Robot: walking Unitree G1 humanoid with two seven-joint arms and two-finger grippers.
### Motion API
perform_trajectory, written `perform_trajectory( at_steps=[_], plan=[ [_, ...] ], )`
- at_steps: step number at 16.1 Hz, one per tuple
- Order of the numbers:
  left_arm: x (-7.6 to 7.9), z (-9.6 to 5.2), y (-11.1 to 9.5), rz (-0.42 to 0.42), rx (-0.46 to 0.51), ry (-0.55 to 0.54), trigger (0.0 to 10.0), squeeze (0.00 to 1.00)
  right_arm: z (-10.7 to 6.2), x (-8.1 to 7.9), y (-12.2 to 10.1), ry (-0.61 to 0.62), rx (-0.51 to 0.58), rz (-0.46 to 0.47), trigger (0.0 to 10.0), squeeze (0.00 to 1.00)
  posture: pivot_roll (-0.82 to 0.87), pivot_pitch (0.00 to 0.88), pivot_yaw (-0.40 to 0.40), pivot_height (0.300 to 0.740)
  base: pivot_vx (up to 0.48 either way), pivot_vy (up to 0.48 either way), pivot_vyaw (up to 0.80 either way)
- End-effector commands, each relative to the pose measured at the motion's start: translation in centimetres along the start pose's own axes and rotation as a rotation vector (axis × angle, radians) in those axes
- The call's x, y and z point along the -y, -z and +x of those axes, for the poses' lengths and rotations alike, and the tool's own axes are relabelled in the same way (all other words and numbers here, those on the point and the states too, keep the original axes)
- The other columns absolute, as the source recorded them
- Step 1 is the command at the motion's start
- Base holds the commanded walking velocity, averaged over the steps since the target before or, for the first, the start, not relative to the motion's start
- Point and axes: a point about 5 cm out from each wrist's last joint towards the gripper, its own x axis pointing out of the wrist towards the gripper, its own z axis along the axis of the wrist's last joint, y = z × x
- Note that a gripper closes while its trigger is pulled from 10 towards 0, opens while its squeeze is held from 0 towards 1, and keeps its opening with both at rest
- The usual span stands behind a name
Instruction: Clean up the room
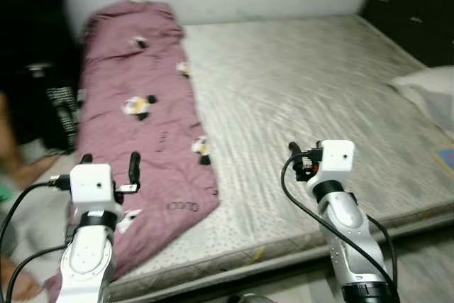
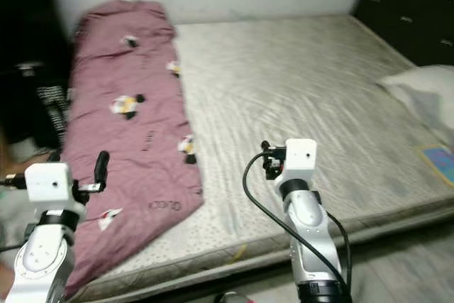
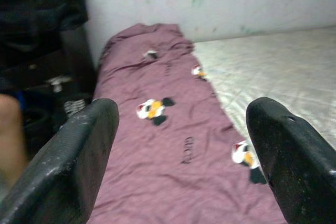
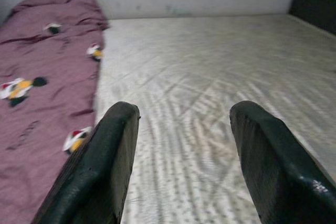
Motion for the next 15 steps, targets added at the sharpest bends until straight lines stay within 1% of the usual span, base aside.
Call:
perform_trajectory(
  at_steps=[1,8,15],
  plan=[
    [0.01,0.0,0.1,-0.006,-0.009,0.003,10.0,0.0,-0.01,0.1,-0.37,0.006,0.009,0.001,10.0,0.0,-0.02,0.04,-0.023,0.74,0.0,0.0,0.0],
    [0.22,0.29,0.04,-0.011,-0.017,0.008,10.0,0.0,0.31,-0.6,-0.81,-0.04,0.024,-0.001,10.0,0.0,-0.02,0.049,-0.025,0.735,0.0,0.0,0.0],
    [0.32,0.47,0.07,-0.012,-0.018,0.001,10.0,0.0,0.39,-0.83,-0.82,-0.053,0.025,0.009,10.0,0.0,-0.03,0.05,-0.022,0.65,0.0,0.0,0.0]
  ],
)
